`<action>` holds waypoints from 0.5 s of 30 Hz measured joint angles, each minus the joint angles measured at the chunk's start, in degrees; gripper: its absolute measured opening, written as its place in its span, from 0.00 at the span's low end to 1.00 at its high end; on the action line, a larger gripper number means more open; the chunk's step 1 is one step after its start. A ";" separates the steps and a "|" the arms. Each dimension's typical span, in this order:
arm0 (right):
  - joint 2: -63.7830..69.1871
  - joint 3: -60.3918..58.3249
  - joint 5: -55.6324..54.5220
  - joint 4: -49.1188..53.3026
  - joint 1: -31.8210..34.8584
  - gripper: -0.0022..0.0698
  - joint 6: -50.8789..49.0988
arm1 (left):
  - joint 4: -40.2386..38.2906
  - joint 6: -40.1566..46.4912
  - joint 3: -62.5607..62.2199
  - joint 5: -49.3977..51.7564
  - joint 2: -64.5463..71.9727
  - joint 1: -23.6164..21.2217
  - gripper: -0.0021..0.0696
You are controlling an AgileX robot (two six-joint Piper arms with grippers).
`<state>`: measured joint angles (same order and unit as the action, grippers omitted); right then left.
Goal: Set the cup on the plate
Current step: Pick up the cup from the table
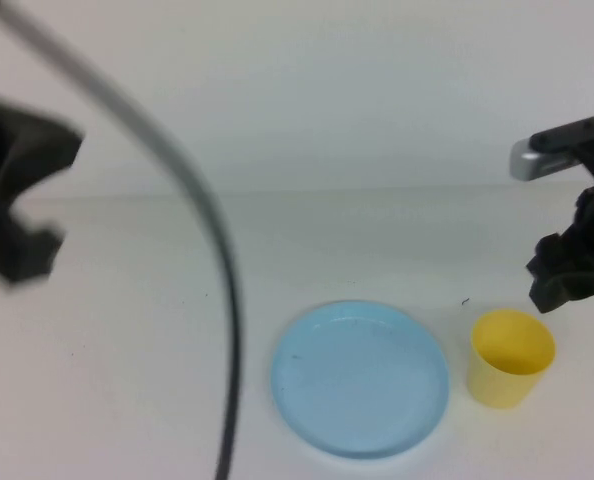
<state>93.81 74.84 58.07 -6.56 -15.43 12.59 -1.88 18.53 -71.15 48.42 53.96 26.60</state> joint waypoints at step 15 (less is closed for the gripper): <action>10.95 1.22 1.66 1.70 -0.31 0.51 -1.77 | 9.86 -7.85 28.21 -15.97 -20.41 -0.13 0.03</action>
<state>104.75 76.05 59.73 -4.86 -15.74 10.82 7.99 10.67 -42.93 32.44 33.55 26.47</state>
